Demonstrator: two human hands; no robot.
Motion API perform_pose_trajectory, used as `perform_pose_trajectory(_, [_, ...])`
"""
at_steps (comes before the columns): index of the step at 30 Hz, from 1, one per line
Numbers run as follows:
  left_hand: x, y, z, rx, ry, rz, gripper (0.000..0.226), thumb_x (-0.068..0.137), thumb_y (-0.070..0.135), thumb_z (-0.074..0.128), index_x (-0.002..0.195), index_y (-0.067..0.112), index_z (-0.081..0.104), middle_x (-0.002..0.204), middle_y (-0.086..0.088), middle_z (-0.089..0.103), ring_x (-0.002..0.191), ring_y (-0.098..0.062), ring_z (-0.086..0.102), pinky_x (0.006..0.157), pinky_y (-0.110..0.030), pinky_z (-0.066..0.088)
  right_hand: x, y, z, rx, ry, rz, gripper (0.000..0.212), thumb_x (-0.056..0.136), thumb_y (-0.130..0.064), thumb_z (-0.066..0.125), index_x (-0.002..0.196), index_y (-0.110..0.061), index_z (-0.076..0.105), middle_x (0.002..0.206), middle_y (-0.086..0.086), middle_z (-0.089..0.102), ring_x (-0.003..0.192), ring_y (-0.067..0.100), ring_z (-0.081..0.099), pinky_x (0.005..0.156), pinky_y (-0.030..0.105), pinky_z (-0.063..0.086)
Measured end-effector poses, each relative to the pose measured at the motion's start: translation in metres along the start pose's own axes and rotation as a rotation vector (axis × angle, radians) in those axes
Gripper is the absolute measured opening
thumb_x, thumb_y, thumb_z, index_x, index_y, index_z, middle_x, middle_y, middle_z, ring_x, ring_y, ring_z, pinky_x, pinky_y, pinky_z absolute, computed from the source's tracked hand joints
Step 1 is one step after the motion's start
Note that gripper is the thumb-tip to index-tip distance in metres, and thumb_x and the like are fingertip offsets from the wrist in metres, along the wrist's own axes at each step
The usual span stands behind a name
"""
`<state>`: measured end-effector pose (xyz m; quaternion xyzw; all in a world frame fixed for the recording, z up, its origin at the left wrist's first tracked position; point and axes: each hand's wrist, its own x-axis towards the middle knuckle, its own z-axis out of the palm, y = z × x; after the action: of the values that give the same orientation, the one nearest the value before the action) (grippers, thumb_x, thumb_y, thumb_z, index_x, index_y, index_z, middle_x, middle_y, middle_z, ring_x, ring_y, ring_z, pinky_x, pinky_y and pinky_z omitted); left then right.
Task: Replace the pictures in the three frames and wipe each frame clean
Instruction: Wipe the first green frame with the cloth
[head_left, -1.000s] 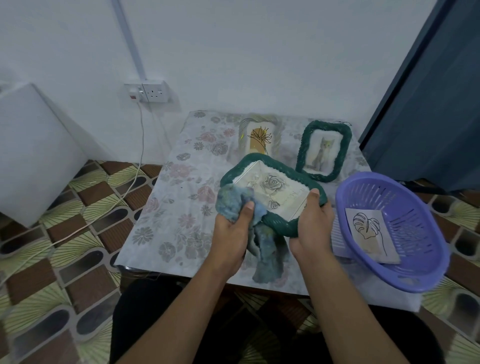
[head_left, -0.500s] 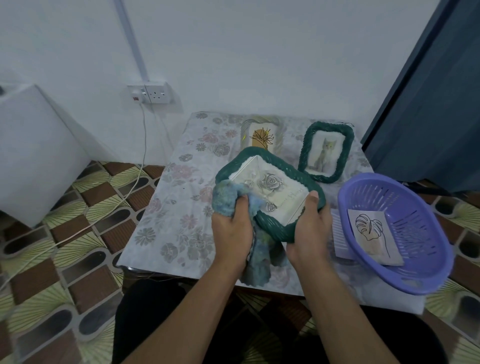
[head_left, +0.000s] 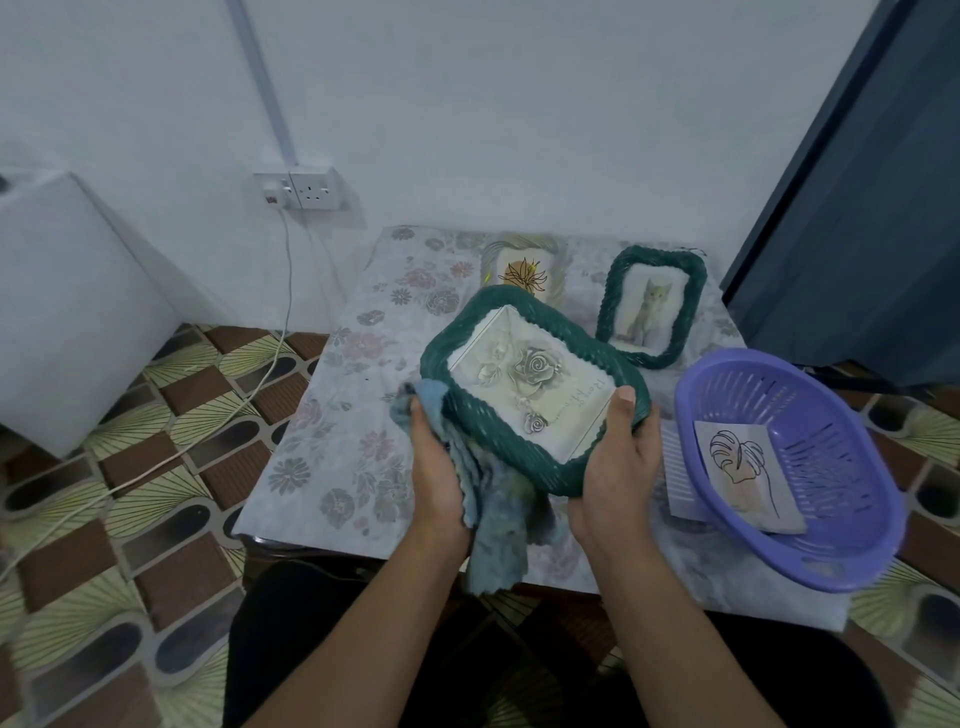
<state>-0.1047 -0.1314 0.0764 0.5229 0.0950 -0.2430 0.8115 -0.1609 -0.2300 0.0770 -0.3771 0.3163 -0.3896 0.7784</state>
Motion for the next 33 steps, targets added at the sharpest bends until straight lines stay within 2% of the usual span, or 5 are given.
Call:
perform_pose_trajectory(6, [0.010, -0.001, -0.024, -0.306, -0.228, -0.058, 0.070, 0.095, 0.063, 0.030, 0.083, 0.018, 0.082, 0.094, -0.006, 0.076, 0.083, -0.019, 0.074, 0.076, -0.034, 0.058, 0.011, -0.006, -0.005, 0.067, 0.025, 0.035, 0.020, 0.105, -0.031, 0.046, 0.116, -0.030, 0.063, 0.100, -0.013, 0.076, 0.096, 0.010, 0.073, 0.079, 0.034, 0.060])
perform_pose_trajectory(11, [0.008, -0.001, -0.031, -0.155, -0.353, -0.039, 0.063, 0.088, 0.058, 0.038, 0.103, 0.010, 0.075, 0.099, -0.010, 0.070, 0.091, -0.020, 0.070, 0.086, -0.036, 0.056, 0.014, -0.011, -0.006, 0.079, 0.057, -0.003, 0.024, 0.105, -0.030, 0.047, 0.123, -0.026, 0.062, 0.102, -0.013, 0.076, 0.099, 0.009, 0.072, 0.075, 0.029, 0.061])
perform_pose_trajectory(16, [-0.015, -0.008, -0.019, 0.374, -0.489, 0.101, 0.041, 0.087, 0.047, 0.053, 0.125, 0.031, 0.057, 0.107, 0.016, 0.072, 0.107, -0.002, 0.065, 0.094, -0.023, 0.051, 0.011, -0.002, -0.001, 0.026, 0.064, -0.096, 0.018, 0.106, -0.030, 0.046, 0.113, -0.033, 0.063, 0.117, -0.006, 0.072, 0.113, 0.017, 0.067, 0.101, 0.047, 0.052])
perform_pose_trajectory(24, [-0.014, -0.019, 0.008, 0.282, -0.231, 0.326, 0.023, 0.094, 0.030, 0.062, 0.097, 0.050, 0.072, 0.108, 0.010, 0.074, 0.107, -0.009, 0.067, 0.095, -0.034, 0.053, 0.005, 0.004, 0.004, -0.112, 0.065, -0.211, 0.015, 0.107, -0.029, 0.044, 0.110, -0.036, 0.057, 0.102, -0.021, 0.072, 0.103, 0.004, 0.068, 0.088, 0.030, 0.054])
perform_pose_trajectory(33, [-0.009, -0.013, 0.021, 0.220, -0.135, 0.186, 0.026, 0.099, 0.033, 0.056, 0.122, 0.025, 0.063, 0.113, 0.005, 0.073, 0.105, -0.009, 0.068, 0.094, -0.032, 0.054, 0.005, 0.005, 0.003, -0.225, 0.160, -0.272, 0.026, 0.107, -0.031, 0.042, 0.128, -0.019, 0.050, 0.112, -0.017, 0.064, 0.099, -0.006, 0.064, 0.083, 0.017, 0.048])
